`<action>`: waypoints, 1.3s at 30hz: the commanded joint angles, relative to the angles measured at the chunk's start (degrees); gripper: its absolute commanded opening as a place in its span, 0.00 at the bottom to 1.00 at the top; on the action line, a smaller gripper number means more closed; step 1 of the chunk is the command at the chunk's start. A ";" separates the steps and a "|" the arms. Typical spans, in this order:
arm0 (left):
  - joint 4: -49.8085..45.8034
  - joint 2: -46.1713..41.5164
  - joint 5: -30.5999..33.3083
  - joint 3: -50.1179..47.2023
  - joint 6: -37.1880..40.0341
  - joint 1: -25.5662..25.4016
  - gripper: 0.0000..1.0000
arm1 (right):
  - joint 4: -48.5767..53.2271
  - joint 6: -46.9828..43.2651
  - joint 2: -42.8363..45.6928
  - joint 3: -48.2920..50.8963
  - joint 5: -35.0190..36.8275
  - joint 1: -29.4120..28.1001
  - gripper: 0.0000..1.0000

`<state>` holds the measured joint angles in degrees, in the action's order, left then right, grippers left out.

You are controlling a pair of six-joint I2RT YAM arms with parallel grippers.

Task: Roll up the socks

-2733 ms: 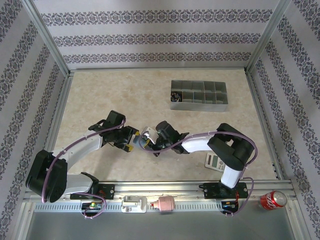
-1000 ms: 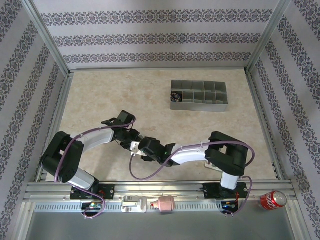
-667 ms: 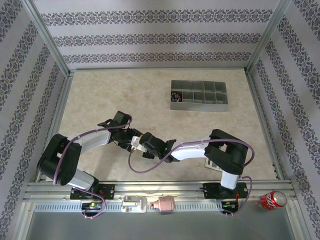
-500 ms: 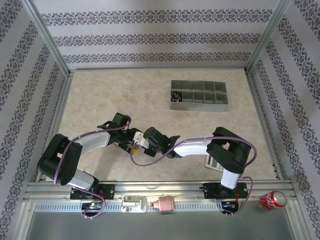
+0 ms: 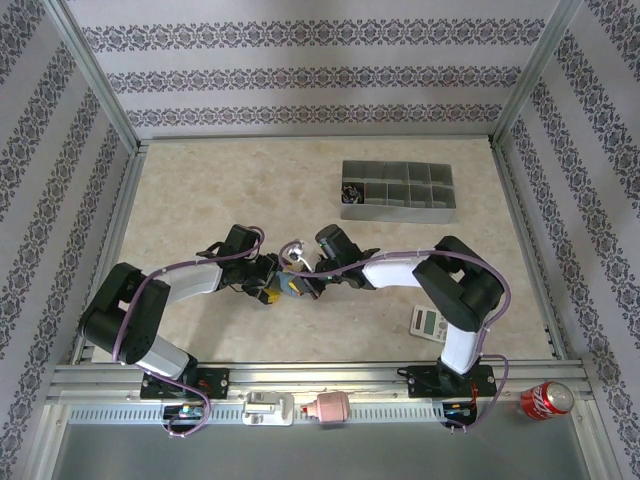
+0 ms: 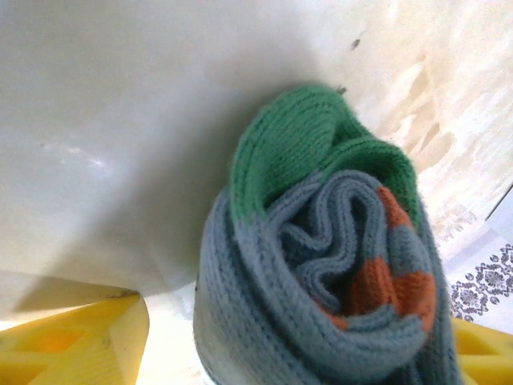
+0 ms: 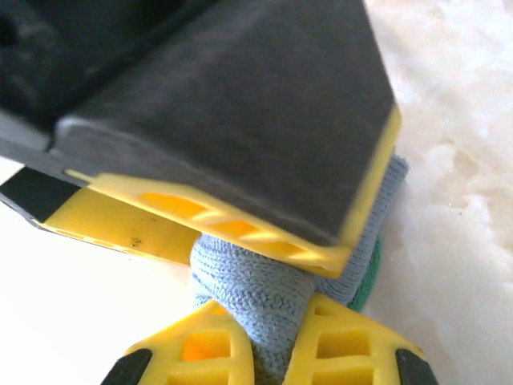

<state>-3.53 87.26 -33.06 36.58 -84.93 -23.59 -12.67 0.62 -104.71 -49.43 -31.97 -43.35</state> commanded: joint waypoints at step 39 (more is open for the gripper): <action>5.76 7.17 -5.06 20.17 -13.31 -0.69 0.00 | 17.44 75.26 28.11 2.48 3.36 13.48 0.75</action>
<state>5.19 93.23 -37.12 54.78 -93.43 -24.64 8.19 54.61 -77.62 -50.33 -29.74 -29.15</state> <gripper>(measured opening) 0.177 0.746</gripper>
